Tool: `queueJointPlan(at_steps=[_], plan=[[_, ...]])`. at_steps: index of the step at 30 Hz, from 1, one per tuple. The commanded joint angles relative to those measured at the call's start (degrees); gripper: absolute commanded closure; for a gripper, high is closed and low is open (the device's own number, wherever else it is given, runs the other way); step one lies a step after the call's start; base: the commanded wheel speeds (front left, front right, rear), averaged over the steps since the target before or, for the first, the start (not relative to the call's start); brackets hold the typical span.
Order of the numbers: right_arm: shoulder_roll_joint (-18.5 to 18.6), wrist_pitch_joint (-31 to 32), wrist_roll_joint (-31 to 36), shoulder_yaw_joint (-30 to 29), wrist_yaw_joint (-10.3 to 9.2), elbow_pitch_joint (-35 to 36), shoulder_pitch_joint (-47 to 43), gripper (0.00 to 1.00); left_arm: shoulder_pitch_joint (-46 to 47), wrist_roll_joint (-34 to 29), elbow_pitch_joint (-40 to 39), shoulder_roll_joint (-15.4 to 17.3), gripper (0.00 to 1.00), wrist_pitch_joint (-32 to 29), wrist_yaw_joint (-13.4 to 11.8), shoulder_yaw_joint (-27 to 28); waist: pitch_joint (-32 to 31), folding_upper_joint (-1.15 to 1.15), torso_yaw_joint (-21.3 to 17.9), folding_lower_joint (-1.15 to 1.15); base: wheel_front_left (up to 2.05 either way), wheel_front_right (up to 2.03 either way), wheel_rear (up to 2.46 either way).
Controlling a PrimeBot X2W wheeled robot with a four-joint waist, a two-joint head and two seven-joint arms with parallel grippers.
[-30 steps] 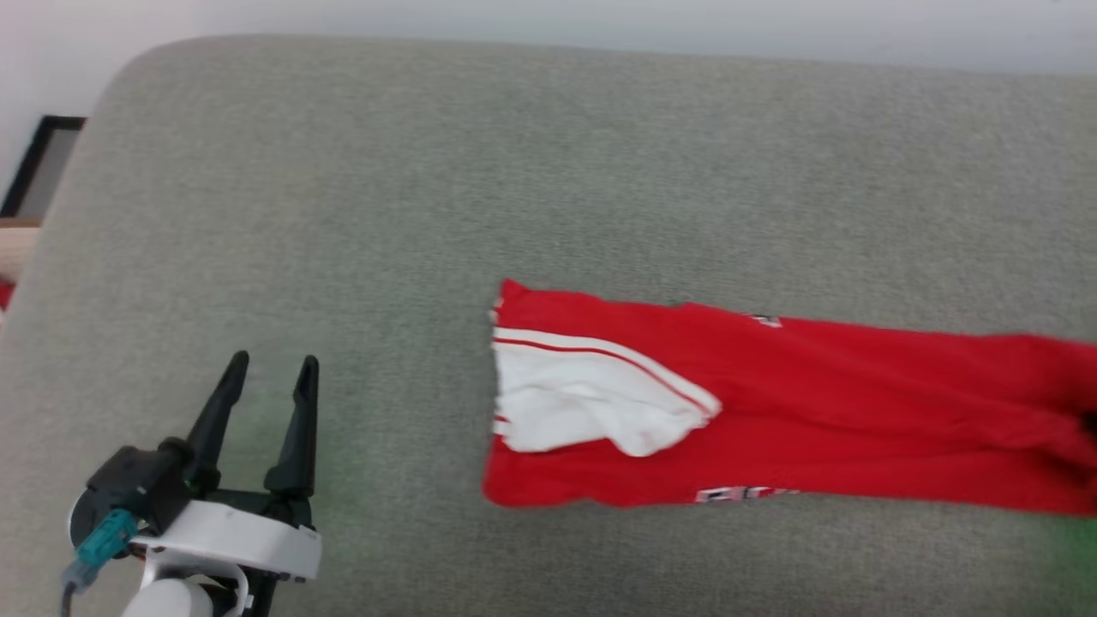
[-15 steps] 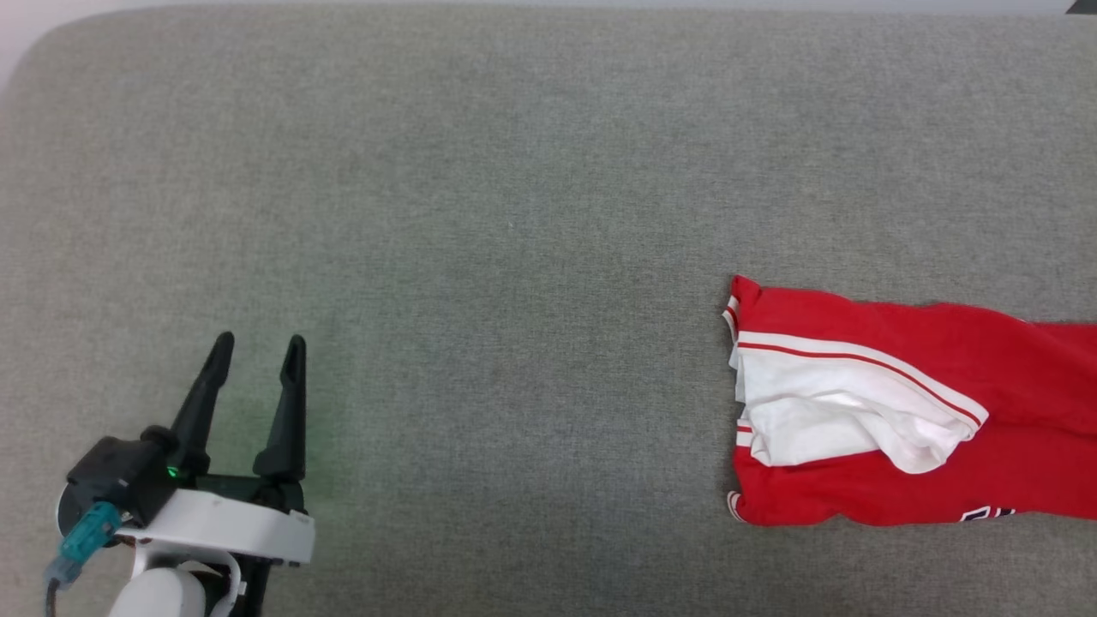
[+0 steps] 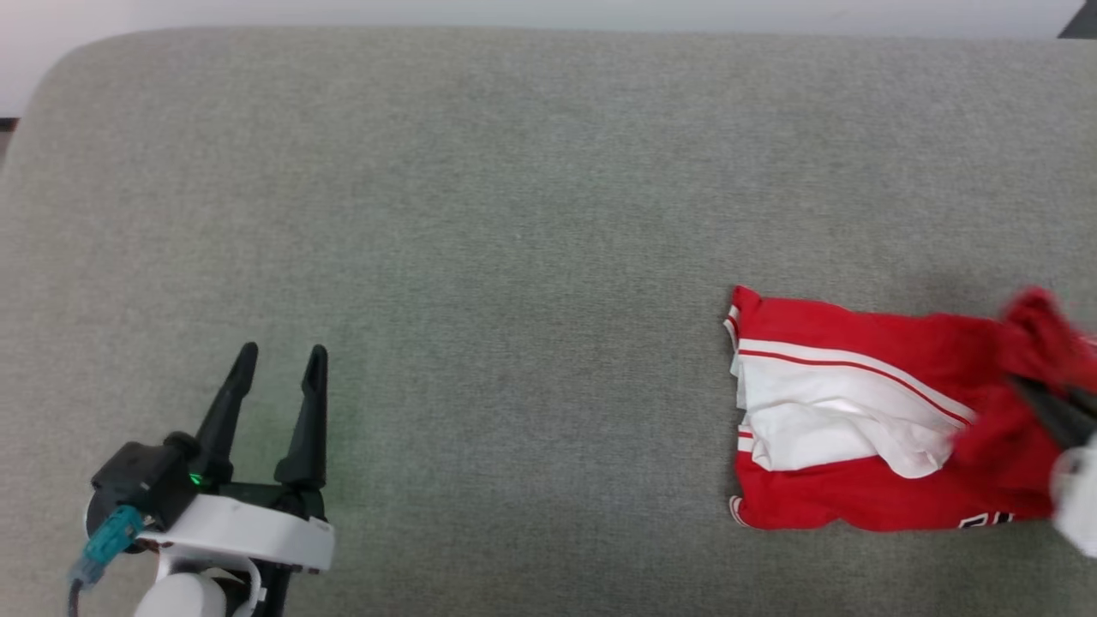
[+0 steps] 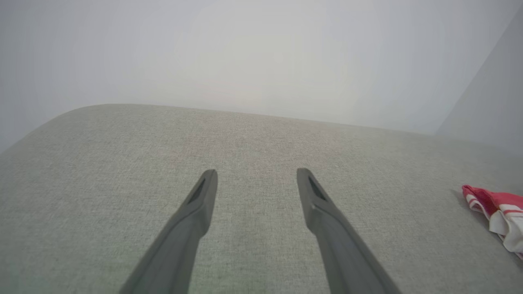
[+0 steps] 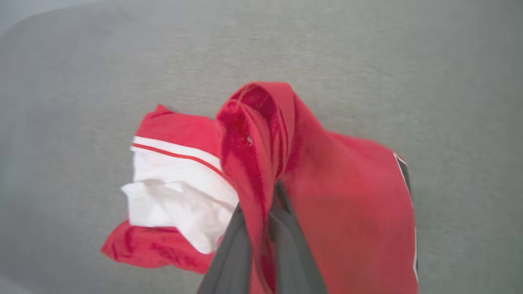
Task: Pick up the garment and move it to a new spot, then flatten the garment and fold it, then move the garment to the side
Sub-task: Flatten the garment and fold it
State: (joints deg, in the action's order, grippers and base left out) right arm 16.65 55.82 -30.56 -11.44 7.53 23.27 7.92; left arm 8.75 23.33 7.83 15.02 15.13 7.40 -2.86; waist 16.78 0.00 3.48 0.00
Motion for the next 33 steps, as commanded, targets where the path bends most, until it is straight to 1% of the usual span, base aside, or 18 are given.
queueJointPlan(at_steps=[1, 4, 7, 11, 16, 21, 22, 24, 25, 27, 33], plan=[[-0.3, -0.1, 0.1, 0.6, -0.09, 0.3, 1.1, 1.00, -0.1, 0.5, 0.0, 0.0, 0.00, 0.0, 0.1, 0.1, -0.1, 0.00, 0.4, 0.00, 0.00, 0.00, 0.00], [-1.1, -0.2, 0.8, 6.4, -0.09, -0.4, 3.8, 1.00, -0.2, 0.9, 0.4, -0.8, 0.00, 0.0, 0.1, -0.2, -0.1, 0.00, 1.2, 0.00, 0.00, 0.00, 0.00], [-1.2, -1.0, 1.5, 11.9, -0.09, -4.0, 6.7, 1.00, 0.1, 1.3, 0.8, -1.5, 0.00, 0.0, 0.1, -0.8, 0.0, 0.00, 2.5, 0.00, 0.00, 0.00, 0.00], [-1.4, -1.9, 1.7, 17.2, -0.10, -9.5, 9.6, 1.00, 0.8, 1.6, 1.1, -2.1, 0.00, 0.0, 0.1, -1.6, 0.1, 0.00, 4.5, 0.00, 0.00, 0.00, 0.00], [0.2, -2.6, 1.3, 20.4, -0.10, -14.2, 11.0, 1.00, 1.2, 1.9, 1.6, -3.0, 0.00, 0.0, 0.1, -1.7, 0.2, 0.00, 6.7, 0.00, 0.00, 0.00, 0.00], [1.0, -3.8, 1.3, 21.8, -0.10, -16.7, 10.1, 1.00, 0.6, 1.9, 2.1, -3.6, 0.00, 0.0, 0.1, -2.0, -0.4, 0.00, 7.4, 0.00, 0.00, 0.00, 0.00], [1.1, -4.1, 1.1, 22.1, -0.10, -17.0, 9.8, 0.93, 0.3, 1.8, 2.3, -3.7, 0.00, 0.0, 0.1, -2.0, -0.7, 0.00, 7.4, 0.00, 0.00, 0.00, 0.00], [1.1, -5.5, 0.6, 22.5, -0.10, -17.2, 9.5, 0.37, -0.1, 1.7, 2.7, -3.7, 0.00, 0.0, 0.1, -2.0, -1.5, 0.00, 7.2, 0.00, 0.00, 0.00, 0.00], [1.3, -6.1, 0.4, 23.0, -0.10, -17.0, 9.4, 0.00, -0.2, 1.6, 2.8, -3.7, 0.00, 0.0, 0.1, -1.9, -1.9, 0.00, 7.1, 0.00, 0.00, 0.00, 0.00], [1.5, -7.3, -0.5, 22.8, -0.10, -17.2, 8.8, 0.00, -0.5, 1.5, 3.0, -3.4, 0.00, 0.0, 0.1, -1.9, -2.9, 0.00, 6.5, 0.00, 0.00, 0.00, 0.00], [3.6, -10.1, -3.3, 23.6, -0.10, -16.6, 8.2, 0.00, -2.0, 0.8, 2.9, -2.7, 0.00, 0.0, 0.1, -1.5, -5.8, 0.00, 3.9, 0.00, 0.00, 0.00, 0.00]])
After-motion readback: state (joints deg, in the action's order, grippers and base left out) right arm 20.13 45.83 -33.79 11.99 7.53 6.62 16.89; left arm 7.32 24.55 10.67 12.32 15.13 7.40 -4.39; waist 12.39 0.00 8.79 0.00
